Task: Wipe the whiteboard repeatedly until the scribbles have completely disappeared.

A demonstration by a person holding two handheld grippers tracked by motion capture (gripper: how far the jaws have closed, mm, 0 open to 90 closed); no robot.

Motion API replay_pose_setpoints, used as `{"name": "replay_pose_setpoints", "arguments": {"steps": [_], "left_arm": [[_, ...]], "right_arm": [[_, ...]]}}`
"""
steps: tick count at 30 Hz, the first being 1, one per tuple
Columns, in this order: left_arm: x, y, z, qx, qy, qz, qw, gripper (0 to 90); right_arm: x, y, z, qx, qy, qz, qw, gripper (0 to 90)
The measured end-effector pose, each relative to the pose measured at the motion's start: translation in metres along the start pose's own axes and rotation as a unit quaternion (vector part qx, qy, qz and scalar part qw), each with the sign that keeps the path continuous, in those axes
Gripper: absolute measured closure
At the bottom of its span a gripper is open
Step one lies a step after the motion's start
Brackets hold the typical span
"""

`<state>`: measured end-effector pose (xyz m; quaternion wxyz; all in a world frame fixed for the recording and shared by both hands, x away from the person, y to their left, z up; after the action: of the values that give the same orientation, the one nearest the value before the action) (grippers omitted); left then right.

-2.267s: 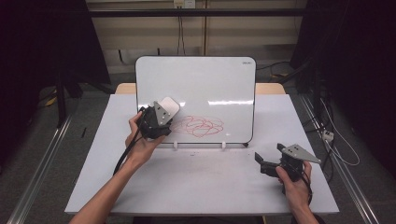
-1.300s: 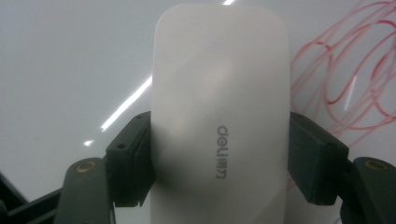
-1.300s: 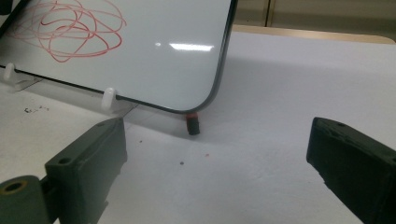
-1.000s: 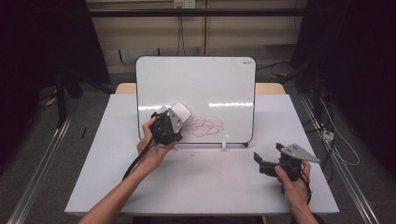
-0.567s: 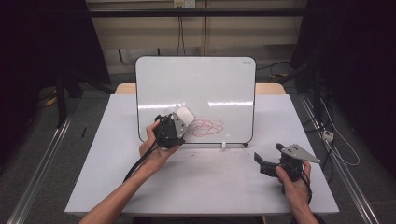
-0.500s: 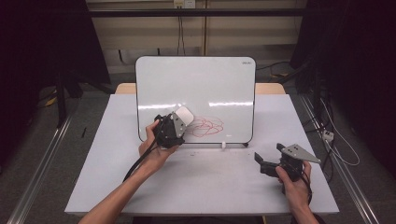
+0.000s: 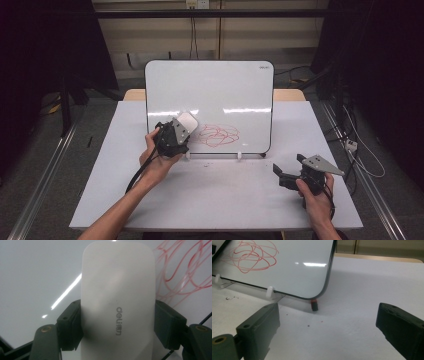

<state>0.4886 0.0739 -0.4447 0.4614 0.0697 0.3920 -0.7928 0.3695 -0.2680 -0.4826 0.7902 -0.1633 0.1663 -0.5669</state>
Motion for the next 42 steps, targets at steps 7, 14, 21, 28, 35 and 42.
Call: {"name": "replay_pose_setpoints", "arguments": {"steps": [7,14,21,28,35,42], "left_arm": [[-0.02,-0.003,-0.004,0.002,-0.036,0.004,0.9993,31.1],[-0.019,-0.002,-0.004,-0.001,-0.037,0.012,0.9993,31.0],[-0.018,-0.002,-0.003,-0.003,-0.037,0.016,0.9992,31.0],[-0.012,-0.001,-0.001,-0.004,-0.028,0.016,0.9995,31.0],[-0.003,0.001,0.002,-0.003,-0.016,0.015,0.9997,31.0],[0.013,0.004,0.009,-0.003,0.006,0.01,0.9999,31.0]], "right_arm": [[-0.001,0.0,0.0,-0.001,-0.001,-0.001,1.0,5.1],[-0.001,0.001,0.001,0.0,-0.002,-0.001,1.0,5.2],[-0.002,0.001,0.0,-0.001,-0.001,0.0,1.0,5.1],[-0.002,0.001,0.001,-0.001,-0.003,0.0,1.0,5.2],[-0.003,0.001,0.001,-0.001,-0.003,0.002,1.0,5.2],[-0.004,0.002,0.001,0.0,-0.003,0.003,1.0,5.3]]}}
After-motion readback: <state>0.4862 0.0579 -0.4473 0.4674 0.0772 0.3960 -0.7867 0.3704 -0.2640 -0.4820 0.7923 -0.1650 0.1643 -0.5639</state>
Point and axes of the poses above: each handheld gripper's, and its own axes: y roughly forward along the jaws, z roughly out of its top, x roughly to its right, the point moved 9 cm from there along y, roughly forward along the jaws, and after that the axes turned 3 degrees about -x, right-handed, at the moved point
